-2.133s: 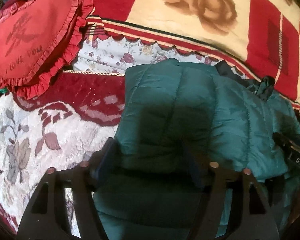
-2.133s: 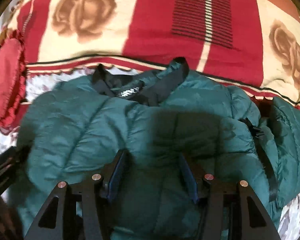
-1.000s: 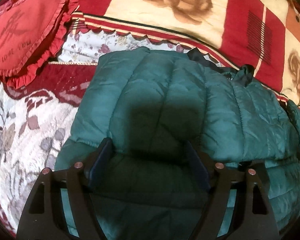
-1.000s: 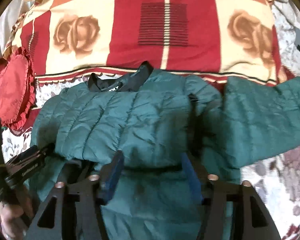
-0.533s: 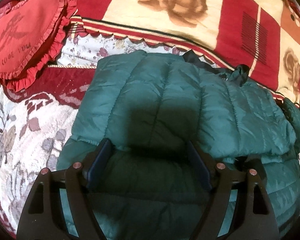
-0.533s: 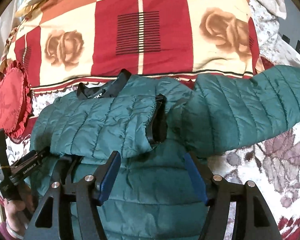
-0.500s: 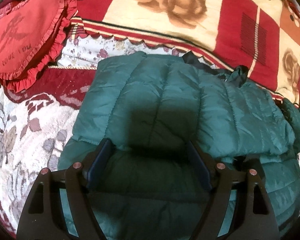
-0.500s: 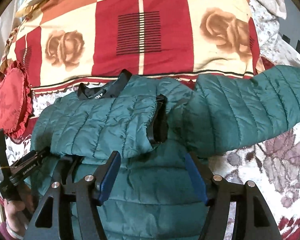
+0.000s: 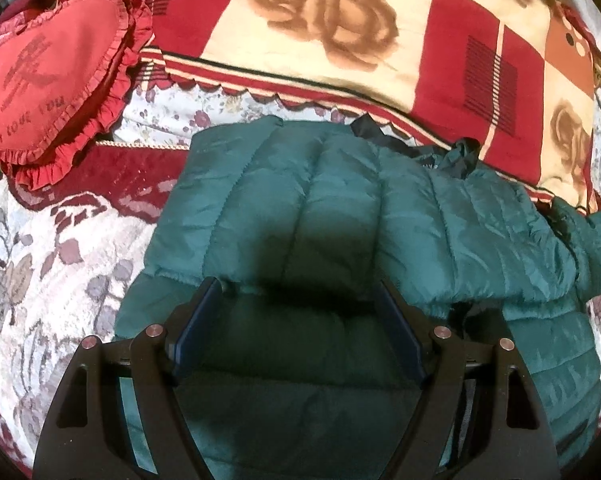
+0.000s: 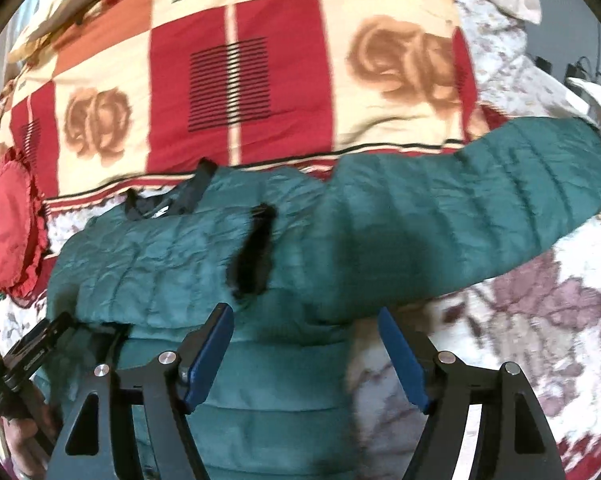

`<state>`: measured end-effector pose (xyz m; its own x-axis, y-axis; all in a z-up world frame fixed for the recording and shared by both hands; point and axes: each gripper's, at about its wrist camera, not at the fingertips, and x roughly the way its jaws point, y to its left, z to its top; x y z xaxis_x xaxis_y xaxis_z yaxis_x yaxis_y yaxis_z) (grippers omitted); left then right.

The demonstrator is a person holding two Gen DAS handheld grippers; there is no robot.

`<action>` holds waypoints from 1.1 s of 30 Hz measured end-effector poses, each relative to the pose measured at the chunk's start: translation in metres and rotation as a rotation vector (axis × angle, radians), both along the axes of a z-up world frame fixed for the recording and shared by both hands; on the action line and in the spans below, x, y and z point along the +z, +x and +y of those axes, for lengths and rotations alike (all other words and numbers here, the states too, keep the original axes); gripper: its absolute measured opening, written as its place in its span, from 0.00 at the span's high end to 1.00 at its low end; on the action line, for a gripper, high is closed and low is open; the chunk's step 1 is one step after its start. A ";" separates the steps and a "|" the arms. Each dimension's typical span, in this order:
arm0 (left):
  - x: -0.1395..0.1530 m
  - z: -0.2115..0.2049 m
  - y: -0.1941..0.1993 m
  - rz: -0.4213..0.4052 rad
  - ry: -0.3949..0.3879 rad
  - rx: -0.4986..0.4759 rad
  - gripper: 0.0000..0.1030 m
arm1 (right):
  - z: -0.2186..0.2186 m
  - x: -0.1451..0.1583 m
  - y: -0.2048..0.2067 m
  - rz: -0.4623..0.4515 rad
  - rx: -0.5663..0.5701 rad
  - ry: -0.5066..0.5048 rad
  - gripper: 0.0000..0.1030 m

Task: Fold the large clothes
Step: 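Grasp the other green sleeve cuff with the right gripper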

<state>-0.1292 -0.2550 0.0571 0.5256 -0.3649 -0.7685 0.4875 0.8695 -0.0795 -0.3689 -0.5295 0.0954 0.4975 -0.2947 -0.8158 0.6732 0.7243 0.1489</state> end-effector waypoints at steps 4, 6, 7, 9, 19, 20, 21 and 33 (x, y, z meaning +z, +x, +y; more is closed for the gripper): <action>-0.007 0.001 0.001 0.017 -0.001 0.004 0.23 | -0.031 0.001 -0.027 -0.005 -0.094 -0.031 0.29; -0.009 0.000 0.001 0.014 0.002 0.002 0.23 | -0.046 0.002 -0.039 -0.005 -0.136 -0.046 0.29; -0.009 -0.001 0.001 0.012 0.002 0.001 0.23 | -0.058 0.002 -0.048 -0.003 -0.171 -0.055 0.29; -0.010 -0.001 0.000 0.011 0.001 -0.002 0.23 | -0.078 0.001 -0.063 -0.005 -0.228 -0.053 0.28; -0.013 0.001 0.003 0.035 -0.019 -0.003 0.23 | -0.174 0.016 -0.121 -0.041 -0.498 -0.053 0.28; -0.014 0.002 0.003 0.038 -0.020 -0.003 0.23 | -0.182 0.018 -0.126 -0.047 -0.524 -0.055 0.27; -0.014 0.002 0.003 0.041 -0.020 -0.003 0.23 | -0.189 0.018 -0.130 -0.049 -0.545 -0.060 0.27; -0.017 -0.002 0.003 0.034 0.005 -0.005 0.23 | -0.243 0.011 -0.148 -0.101 -0.684 -0.082 0.25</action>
<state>-0.1264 -0.2568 0.0397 0.4970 -0.3635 -0.7879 0.4888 0.8675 -0.0919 -0.5167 -0.7721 0.1065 0.2507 -0.6276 -0.7371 0.9680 0.1537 0.1984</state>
